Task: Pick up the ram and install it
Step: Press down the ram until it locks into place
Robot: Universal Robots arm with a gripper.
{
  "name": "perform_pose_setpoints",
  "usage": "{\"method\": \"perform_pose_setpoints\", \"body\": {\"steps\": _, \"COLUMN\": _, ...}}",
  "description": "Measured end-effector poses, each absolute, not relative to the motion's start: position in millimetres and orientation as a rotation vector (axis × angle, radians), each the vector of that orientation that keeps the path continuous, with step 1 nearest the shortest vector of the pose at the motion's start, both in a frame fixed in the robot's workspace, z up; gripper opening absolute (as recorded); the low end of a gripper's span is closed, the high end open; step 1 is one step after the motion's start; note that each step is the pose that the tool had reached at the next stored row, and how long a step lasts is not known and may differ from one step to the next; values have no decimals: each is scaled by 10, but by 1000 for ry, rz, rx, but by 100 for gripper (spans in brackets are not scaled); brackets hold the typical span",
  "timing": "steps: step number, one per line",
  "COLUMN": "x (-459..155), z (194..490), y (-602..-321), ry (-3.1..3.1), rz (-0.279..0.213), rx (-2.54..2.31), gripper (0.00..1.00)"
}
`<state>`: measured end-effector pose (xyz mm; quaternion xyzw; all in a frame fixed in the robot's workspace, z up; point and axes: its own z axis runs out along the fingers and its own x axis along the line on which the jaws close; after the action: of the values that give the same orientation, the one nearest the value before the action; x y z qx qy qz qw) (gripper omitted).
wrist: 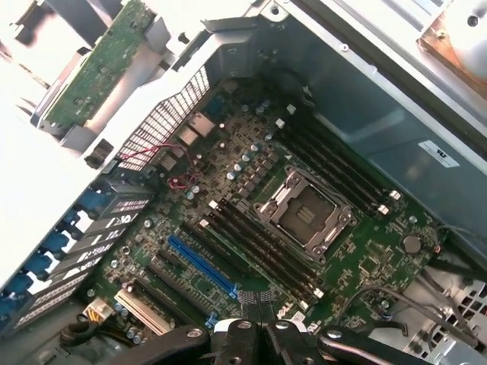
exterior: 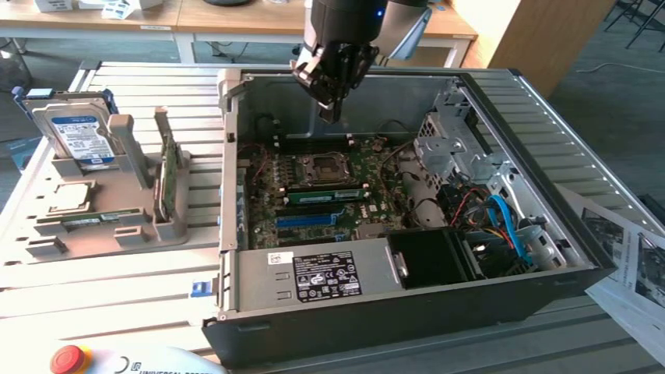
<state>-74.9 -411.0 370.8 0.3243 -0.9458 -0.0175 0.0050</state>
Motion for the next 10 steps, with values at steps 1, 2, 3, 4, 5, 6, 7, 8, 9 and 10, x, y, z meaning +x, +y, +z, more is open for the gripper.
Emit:
{"method": "perform_pose_setpoints", "body": {"steps": 1, "x": -749, "z": 3708, "y": -4110, "ry": -2969, "rz": -55, "rx": 996, "gripper": 11}}
{"method": "perform_pose_setpoints", "body": {"steps": 2, "x": -749, "z": 3708, "y": -4110, "ry": -2975, "rz": -55, "rx": 977, "gripper": 11}}
{"method": "perform_pose_setpoints", "body": {"steps": 3, "x": -749, "z": 3707, "y": -4110, "ry": -2981, "rz": -55, "rx": 959, "gripper": 11}}
{"method": "perform_pose_setpoints", "body": {"steps": 4, "x": -749, "z": 3706, "y": -4110, "ry": -2987, "rz": -55, "rx": 942, "gripper": 11}}
{"method": "perform_pose_setpoints", "body": {"steps": 5, "x": -749, "z": 3706, "y": -4110, "ry": -2993, "rz": -55, "rx": 922, "gripper": 11}}
{"method": "perform_pose_setpoints", "body": {"steps": 6, "x": -749, "z": 3705, "y": -4110, "ry": -2999, "rz": -55, "rx": 904, "gripper": 11}}
{"method": "perform_pose_setpoints", "body": {"steps": 7, "x": -749, "z": 3705, "y": -4110, "ry": -3005, "rz": -55, "rx": 886, "gripper": 11}}
{"method": "perform_pose_setpoints", "body": {"steps": 8, "x": -749, "z": 3704, "y": -4110, "ry": -3010, "rz": -56, "rx": 868, "gripper": 11}}
{"method": "perform_pose_setpoints", "body": {"steps": 9, "x": -749, "z": 3704, "y": -4110, "ry": -3016, "rz": -56, "rx": 849, "gripper": 11}}
{"method": "perform_pose_setpoints", "body": {"steps": 10, "x": -749, "z": 3704, "y": -4110, "ry": -3021, "rz": -56, "rx": 831, "gripper": 11}}
